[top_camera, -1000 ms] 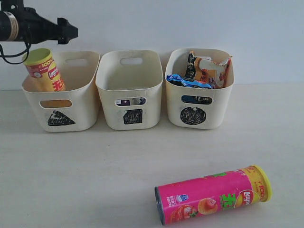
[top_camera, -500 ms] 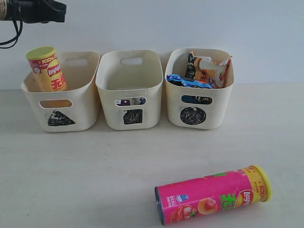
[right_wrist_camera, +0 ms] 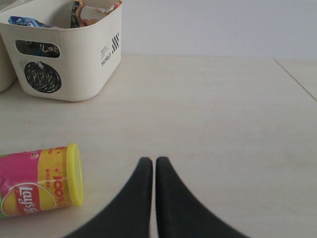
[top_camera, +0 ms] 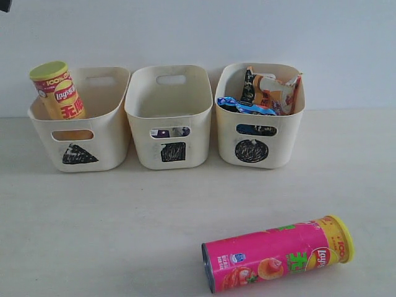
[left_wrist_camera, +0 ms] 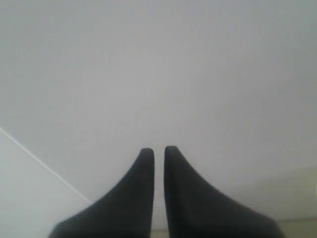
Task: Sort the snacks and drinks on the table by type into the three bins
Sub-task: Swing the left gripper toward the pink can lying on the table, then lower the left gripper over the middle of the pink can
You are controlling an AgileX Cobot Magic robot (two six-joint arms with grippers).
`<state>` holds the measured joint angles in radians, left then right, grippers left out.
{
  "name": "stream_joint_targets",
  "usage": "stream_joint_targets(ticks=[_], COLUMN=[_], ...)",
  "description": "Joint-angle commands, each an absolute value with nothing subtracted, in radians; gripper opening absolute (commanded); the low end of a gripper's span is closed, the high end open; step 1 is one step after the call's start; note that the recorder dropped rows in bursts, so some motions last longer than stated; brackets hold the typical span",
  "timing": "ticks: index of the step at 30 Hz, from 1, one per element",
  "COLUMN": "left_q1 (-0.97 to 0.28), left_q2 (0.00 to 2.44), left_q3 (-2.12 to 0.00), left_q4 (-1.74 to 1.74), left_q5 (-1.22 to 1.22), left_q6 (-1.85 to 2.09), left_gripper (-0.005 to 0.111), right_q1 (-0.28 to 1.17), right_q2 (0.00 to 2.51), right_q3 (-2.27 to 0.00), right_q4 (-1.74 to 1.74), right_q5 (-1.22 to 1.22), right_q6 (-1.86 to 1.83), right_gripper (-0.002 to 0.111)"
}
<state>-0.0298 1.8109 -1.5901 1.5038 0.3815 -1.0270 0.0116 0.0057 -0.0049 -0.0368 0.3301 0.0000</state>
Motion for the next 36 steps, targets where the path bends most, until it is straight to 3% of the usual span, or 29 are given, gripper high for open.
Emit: stream_joint_targets(ticks=[1, 13, 29, 36], left_q1=[-0.031, -0.065, -0.478, -0.559], left_q2=[1.8, 1.721, 1.704, 1.702], left_q3=[-1.594, -1.594, -1.58, -1.478], left_q4=[1.154, 0.096, 0.08, -0.286], left_q5=[0.433, 0.489, 0.682, 0.744], left_q6=[-0.622, 0.552, 0.747, 1.126], left_gripper=[0.004, 0.004, 0.004, 0.004], right_q1=[0.009, 0.009, 0.009, 0.009], right_q2=[0.0, 0.0, 0.0, 0.0], right_q3=[0.0, 0.0, 0.0, 0.0], right_q4=[-0.036, -0.036, -0.036, -0.036], right_q5=[0.322, 0.322, 0.322, 0.322], right_q6=[-0.007, -0.007, -0.007, -0.007], right_gripper=[0.0, 0.0, 0.0, 0.0])
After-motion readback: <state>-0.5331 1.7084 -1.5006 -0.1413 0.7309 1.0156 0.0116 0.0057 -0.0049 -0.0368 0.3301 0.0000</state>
